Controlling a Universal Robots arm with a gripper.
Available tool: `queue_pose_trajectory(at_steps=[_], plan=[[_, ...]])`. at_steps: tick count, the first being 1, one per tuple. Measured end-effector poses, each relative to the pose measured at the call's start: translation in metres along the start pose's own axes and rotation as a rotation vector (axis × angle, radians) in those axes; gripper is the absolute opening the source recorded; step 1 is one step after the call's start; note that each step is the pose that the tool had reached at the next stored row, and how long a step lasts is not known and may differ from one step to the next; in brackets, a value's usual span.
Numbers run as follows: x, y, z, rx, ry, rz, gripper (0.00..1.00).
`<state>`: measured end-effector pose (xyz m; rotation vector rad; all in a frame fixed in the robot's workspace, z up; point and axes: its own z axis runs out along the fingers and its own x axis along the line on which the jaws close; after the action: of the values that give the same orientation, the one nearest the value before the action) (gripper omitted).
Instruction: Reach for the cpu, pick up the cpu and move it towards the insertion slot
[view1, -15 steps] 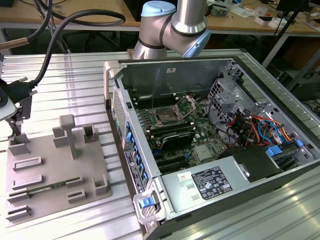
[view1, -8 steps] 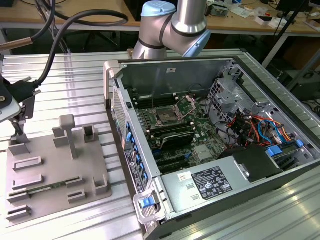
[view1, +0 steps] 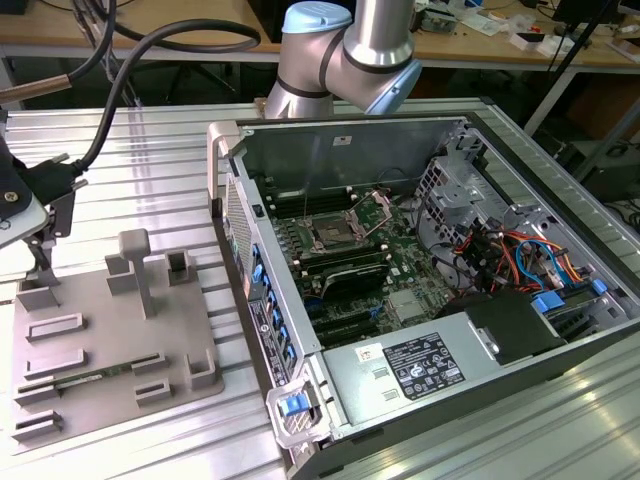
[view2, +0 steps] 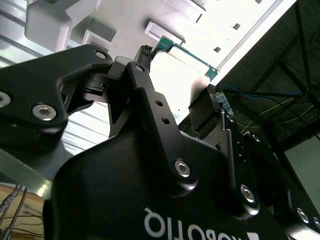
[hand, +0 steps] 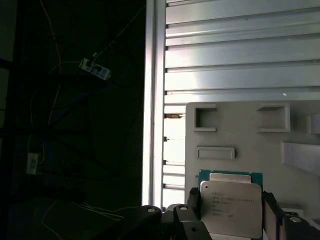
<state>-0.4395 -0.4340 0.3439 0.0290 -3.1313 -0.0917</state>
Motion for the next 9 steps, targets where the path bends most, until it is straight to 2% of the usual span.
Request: queue_pose_trajectory(at_steps=[9], plan=[[-0.0006,0.0,-0.0001,0.0,0.0,0.0,0.55]])
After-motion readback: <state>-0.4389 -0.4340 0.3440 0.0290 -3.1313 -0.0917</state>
